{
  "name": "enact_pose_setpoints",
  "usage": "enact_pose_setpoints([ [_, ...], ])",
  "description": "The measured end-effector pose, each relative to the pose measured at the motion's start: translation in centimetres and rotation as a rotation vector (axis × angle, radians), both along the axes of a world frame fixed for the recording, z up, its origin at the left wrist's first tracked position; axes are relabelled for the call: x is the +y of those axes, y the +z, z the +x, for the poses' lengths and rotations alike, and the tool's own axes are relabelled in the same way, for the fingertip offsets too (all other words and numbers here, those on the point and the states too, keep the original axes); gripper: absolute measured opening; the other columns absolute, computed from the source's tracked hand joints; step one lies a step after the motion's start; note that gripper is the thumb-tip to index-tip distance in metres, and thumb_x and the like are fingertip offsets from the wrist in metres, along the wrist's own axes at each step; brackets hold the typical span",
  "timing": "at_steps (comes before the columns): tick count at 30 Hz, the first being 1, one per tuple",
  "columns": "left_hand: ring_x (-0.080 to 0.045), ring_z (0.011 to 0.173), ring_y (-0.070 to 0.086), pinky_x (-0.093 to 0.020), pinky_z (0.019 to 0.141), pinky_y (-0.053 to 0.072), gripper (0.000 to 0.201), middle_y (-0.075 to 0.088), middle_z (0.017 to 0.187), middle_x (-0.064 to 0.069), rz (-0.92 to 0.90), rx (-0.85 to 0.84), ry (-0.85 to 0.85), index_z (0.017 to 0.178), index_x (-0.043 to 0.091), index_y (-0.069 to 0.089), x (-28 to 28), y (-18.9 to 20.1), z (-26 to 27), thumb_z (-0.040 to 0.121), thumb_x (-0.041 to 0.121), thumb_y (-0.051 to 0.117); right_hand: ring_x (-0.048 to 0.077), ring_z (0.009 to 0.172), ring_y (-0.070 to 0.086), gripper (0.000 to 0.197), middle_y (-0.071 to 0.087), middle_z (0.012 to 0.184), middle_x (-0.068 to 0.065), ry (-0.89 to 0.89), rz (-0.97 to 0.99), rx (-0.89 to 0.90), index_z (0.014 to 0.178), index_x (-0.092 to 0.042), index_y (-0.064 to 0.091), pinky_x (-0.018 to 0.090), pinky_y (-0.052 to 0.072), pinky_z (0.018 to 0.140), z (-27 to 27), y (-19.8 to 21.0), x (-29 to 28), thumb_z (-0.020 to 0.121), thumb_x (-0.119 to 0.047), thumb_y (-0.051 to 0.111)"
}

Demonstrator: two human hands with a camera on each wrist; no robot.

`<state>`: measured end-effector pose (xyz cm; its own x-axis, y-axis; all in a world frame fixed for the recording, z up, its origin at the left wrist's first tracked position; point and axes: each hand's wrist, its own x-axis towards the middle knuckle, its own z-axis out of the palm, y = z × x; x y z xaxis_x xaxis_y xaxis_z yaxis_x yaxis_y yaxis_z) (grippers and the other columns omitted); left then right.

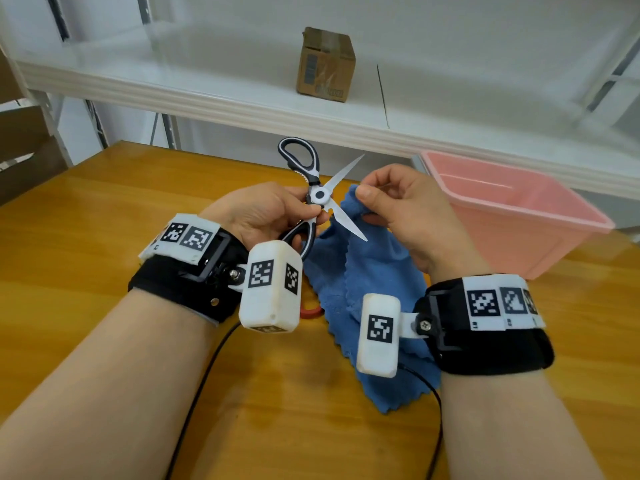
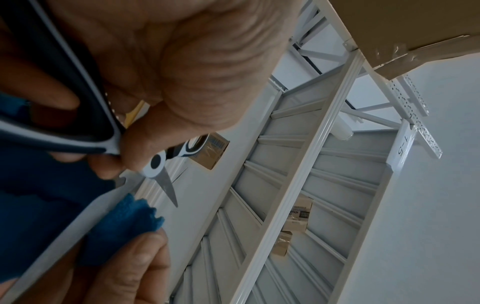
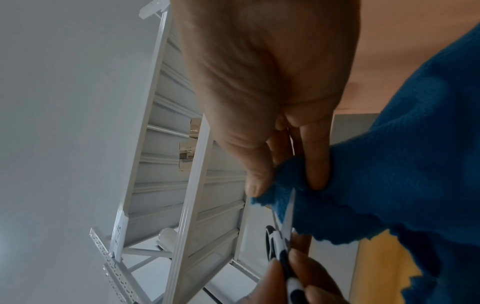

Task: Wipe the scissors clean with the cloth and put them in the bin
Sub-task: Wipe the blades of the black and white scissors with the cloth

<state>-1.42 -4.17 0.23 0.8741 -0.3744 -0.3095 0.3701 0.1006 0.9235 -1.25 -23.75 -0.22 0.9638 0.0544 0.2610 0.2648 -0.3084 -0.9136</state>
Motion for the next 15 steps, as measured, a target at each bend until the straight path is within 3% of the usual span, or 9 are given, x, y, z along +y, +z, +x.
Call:
enact_pose_setpoints([
  [7, -0.012, 0.065, 0.06, -0.02, 0.054, 0.041, 0.033, 0.066, 0.083, -0.003, 0.003, -0.005, -0.034, 0.118, 0.017, 0.065, 0.18, -0.07, 0.12, 0.092, 0.001, 0.05, 0.01, 0.082, 0.069, 0.015, 0.073, 0.083, 0.001, 0.013, -0.011, -0.012, 0.083, -0.019, 0.071, 0.026, 0.058, 0.079, -0.11, 0.17, 0.26, 0.094, -0.011, 0.067],
  [15, -0.012, 0.067, 0.057, -0.021, 0.055, 0.04, 0.036, 0.064, 0.083, -0.004, 0.039, -0.035, -0.046, 0.121, 0.016, 0.065, 0.02, -0.14, 0.15, 0.091, 0.001, 0.052, 0.022, 0.09, 0.073, 0.01, 0.076, 0.091, 0.008, 0.08, -0.122, -0.019, 0.091, -0.017, 0.075, 0.036, 0.06, 0.088, -0.49, 0.4, 0.58, 0.092, -0.01, 0.069],
])
